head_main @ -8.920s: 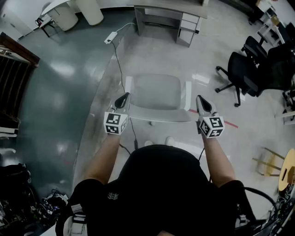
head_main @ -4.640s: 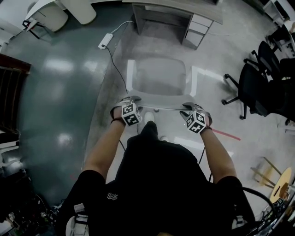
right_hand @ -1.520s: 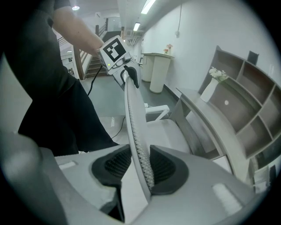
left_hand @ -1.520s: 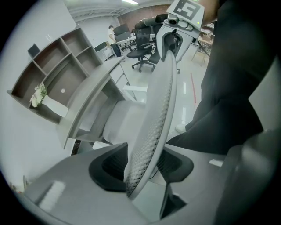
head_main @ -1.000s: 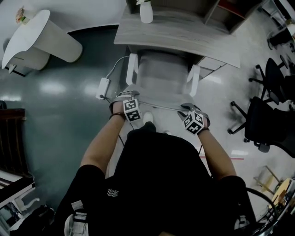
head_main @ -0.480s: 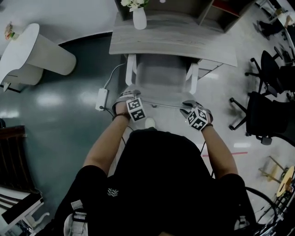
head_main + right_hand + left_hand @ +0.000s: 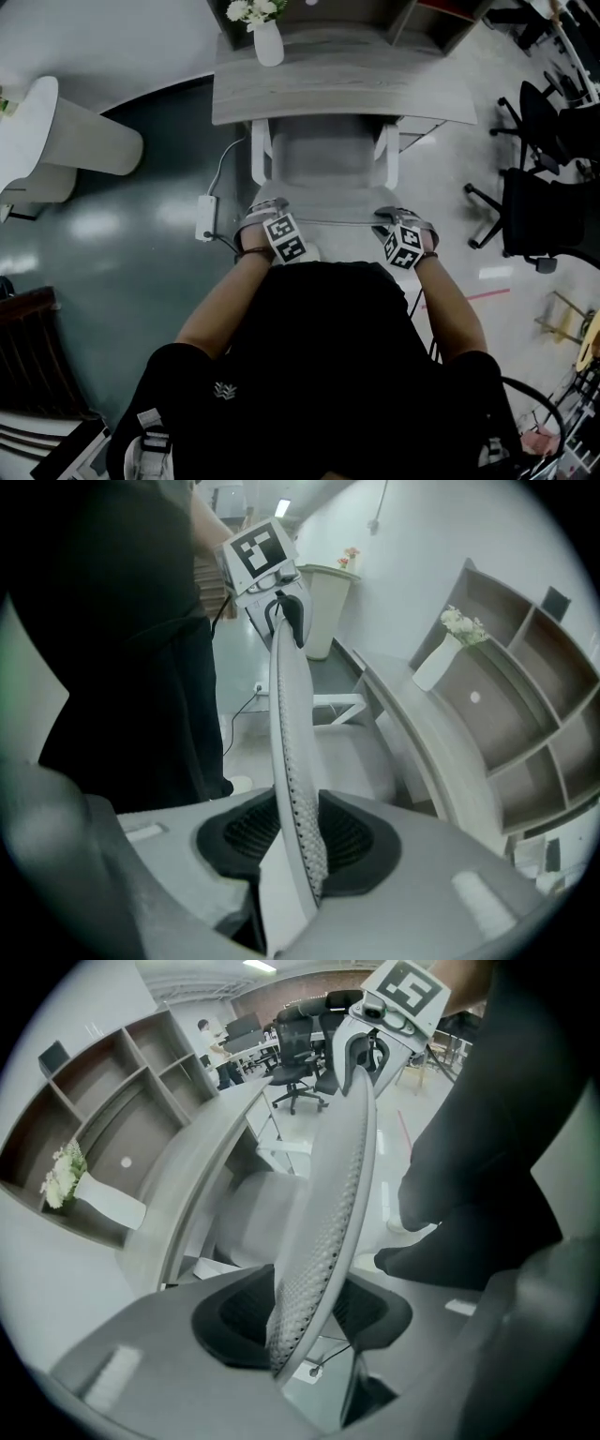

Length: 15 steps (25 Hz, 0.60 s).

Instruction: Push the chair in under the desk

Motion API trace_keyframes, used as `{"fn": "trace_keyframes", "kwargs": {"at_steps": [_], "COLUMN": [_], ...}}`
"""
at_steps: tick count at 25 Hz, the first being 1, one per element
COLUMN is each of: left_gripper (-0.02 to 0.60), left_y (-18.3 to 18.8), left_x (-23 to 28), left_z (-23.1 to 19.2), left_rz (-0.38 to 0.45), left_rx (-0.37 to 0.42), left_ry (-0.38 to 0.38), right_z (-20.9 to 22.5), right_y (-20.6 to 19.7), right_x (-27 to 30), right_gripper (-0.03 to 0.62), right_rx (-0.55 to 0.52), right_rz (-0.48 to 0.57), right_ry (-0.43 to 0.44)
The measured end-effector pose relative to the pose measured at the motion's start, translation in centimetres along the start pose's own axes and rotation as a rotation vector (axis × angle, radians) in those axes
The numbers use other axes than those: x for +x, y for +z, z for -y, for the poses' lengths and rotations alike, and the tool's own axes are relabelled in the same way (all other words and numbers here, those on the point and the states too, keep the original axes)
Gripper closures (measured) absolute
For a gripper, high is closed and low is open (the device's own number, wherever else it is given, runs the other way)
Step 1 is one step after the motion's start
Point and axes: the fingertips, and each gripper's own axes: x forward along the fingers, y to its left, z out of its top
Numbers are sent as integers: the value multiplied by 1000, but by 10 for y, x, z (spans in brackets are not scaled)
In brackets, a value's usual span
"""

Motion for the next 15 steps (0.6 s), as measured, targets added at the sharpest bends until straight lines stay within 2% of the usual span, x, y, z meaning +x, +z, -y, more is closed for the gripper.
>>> {"fn": "trace_keyframes", "kwargs": {"at_steps": [3, 11, 15], "left_gripper": [394, 397, 402], "left_y": [3, 5, 7], "left_x": [-1, -8, -11], "left_z": [3, 7, 15], "left_rz": [2, 27, 32], "left_rx": [1, -35, -52], "left_ry": [-27, -30, -55], "right_z": [0, -1, -3], "right_y": [-3, -4, -7], "right_x": [-2, -5, -6], "right_gripper": [468, 465, 462], "right_rx": [2, -10, -13], "right_rz": [-5, 14, 18], "right_ry": [-9, -30, -50]}}
